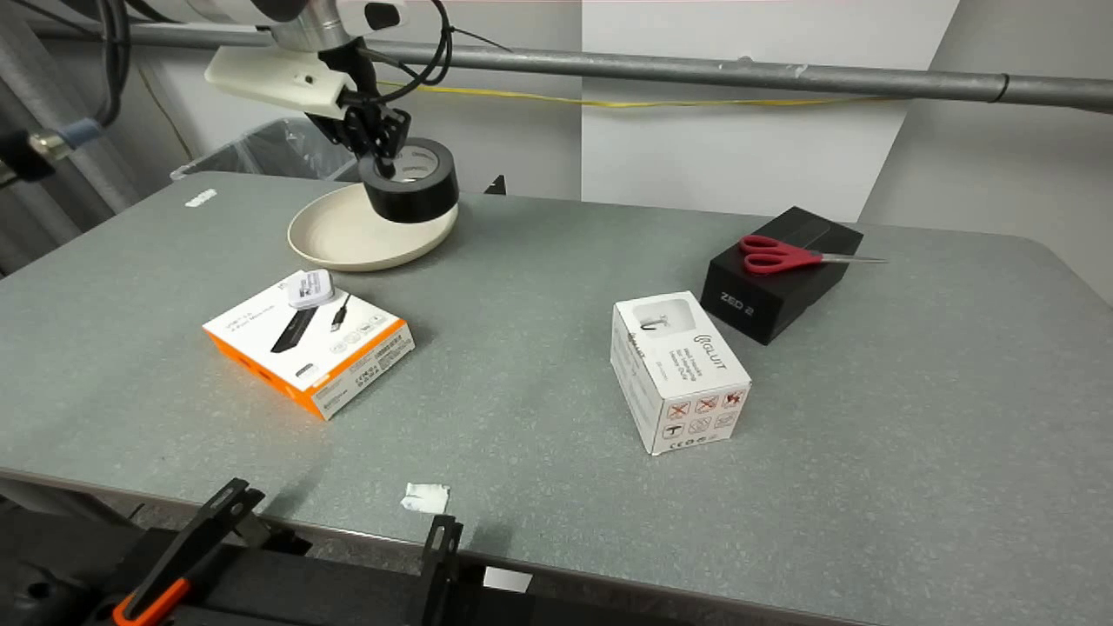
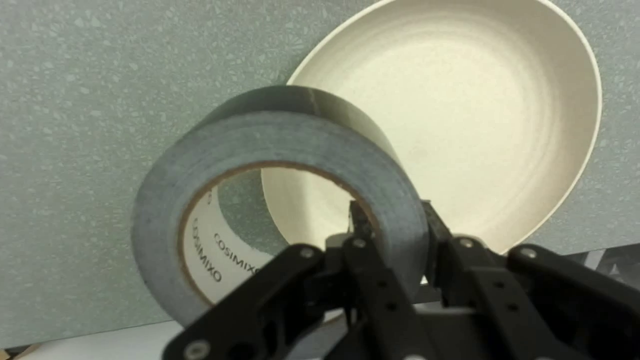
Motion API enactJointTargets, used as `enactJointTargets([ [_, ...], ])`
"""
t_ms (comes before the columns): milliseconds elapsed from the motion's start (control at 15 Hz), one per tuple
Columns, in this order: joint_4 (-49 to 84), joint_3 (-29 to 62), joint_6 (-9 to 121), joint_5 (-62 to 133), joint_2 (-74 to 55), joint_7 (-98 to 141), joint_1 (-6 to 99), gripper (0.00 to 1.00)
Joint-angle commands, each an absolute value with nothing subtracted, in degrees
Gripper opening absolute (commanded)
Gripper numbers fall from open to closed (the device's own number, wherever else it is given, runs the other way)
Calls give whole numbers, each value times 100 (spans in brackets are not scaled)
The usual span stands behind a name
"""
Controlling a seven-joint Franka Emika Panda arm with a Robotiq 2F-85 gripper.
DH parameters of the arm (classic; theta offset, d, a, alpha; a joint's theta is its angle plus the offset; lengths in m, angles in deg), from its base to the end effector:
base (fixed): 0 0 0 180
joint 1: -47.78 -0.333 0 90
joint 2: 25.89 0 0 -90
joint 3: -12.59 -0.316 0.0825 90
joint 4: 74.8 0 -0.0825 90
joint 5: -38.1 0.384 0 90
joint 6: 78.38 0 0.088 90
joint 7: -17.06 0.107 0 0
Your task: Put the black tape on the plate
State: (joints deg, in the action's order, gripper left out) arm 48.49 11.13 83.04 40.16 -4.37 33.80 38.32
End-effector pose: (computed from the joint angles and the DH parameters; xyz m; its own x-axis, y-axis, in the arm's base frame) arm 0.5859 0.1109 0.2531 0.9532 -0.1467 0.2645 -0.1210 -0.9864 -0.1110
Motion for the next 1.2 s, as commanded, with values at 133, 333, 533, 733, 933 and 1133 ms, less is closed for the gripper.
enactJointTargets([
  [133, 4055, 1007, 8318, 4014, 260, 3275, 3725, 6],
  [333, 3495, 959, 8307, 4059, 856, 3246, 3654, 6],
  [533, 3011, 870, 8307, 4116, 1381, 3187, 3629, 6],
  [733, 2730, 894, 8333, 4069, 1650, 3200, 3526, 6],
  [933, 2695, 875, 8332, 4063, 1608, 3145, 3490, 52],
  [1133, 2800, 824, 8373, 4084, 1452, 3095, 3483, 74],
])
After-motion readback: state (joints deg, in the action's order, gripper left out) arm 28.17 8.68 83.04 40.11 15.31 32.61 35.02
